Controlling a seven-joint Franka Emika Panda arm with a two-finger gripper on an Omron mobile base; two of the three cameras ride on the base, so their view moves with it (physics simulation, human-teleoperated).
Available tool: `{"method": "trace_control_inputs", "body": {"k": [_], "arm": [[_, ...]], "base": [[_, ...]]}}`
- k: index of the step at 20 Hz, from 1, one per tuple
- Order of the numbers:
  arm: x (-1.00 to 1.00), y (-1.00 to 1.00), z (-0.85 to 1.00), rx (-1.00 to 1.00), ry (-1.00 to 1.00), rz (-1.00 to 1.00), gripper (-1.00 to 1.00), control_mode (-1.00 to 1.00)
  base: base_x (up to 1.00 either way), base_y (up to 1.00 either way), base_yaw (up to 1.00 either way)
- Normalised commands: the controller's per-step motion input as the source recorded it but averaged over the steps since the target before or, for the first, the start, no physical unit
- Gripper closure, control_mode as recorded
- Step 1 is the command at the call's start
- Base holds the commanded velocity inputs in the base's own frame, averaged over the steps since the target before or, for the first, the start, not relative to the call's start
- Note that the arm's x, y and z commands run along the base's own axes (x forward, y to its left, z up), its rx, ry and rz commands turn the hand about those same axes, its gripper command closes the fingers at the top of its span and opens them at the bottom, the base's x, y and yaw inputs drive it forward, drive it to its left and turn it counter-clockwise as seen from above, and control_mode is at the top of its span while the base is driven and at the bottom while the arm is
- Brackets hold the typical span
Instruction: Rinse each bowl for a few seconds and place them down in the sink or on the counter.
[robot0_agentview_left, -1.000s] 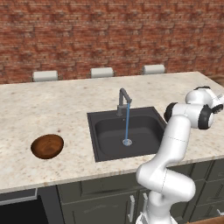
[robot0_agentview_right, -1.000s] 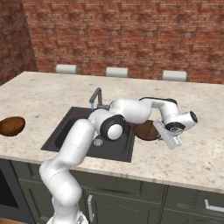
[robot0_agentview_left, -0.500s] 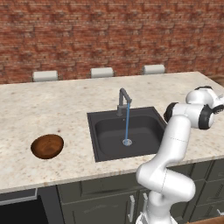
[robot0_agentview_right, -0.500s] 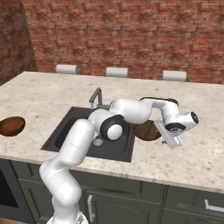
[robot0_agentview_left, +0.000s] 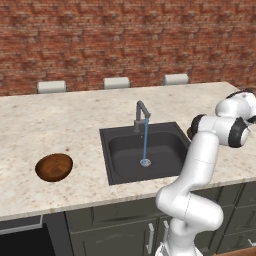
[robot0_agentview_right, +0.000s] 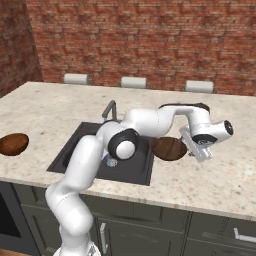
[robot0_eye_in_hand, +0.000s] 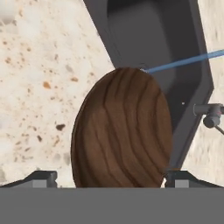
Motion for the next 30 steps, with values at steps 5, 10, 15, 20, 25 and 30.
{"method": "trace_control_inputs", "body": {"k": [5, 10, 15, 20, 25, 30], "arm": [[-0.75, 0.55, 0.38, -0.19, -0.22, 0.00, -1.00, -1.00], [-0.86, 0.53, 0.32, -0.23, -0.15, 0.00, -1.00, -1.00], [-0.88, 0.60, 0.19, -0.26, -0.07, 0.00, -1.00, -1.00], [-0.75, 0.56, 0.32, -0.27, -0.04, 0.00, -1.00, -1.00], [-0.05, 0.55, 0.75, -0.20, 0.01, 0.00, -1.00, -1.00], [0.00, 0.73, 0.72, -0.13, 0.09, -0.01, -1.00, -1.00]], "base": [[0.00, 0.00, 0.00], [0.00, 0.00, 0.00], [0.00, 0.00, 0.00], [0.00, 0.00, 0.00], [0.00, 0.00, 0.00], [0.00, 0.00, 0.00]]}}
